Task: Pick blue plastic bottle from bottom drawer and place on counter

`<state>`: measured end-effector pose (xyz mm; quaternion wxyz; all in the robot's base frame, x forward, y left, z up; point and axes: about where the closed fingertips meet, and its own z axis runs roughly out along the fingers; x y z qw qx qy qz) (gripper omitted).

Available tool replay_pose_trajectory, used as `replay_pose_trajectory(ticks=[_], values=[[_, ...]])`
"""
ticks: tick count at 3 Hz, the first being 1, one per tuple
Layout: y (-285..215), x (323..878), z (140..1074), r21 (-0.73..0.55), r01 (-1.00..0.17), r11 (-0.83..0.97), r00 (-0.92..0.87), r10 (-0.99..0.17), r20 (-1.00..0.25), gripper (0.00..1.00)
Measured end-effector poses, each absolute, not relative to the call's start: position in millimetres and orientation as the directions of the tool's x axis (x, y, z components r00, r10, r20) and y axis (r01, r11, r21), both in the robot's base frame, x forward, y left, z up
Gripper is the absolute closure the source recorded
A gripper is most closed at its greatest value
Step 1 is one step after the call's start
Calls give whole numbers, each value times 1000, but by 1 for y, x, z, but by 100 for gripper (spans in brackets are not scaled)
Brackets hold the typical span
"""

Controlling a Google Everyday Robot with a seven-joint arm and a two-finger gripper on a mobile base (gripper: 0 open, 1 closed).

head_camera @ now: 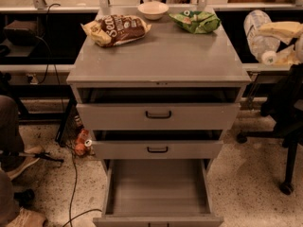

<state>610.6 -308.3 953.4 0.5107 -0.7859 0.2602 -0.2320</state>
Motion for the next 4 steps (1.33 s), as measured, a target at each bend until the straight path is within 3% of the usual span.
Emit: replay_pose_trajectory(ticks=[2,4], values=[[-251,648,950,-801,-17,-598,814,-473,336,100],[-211,679,931,-626,9,-780,825,-348,446,100]])
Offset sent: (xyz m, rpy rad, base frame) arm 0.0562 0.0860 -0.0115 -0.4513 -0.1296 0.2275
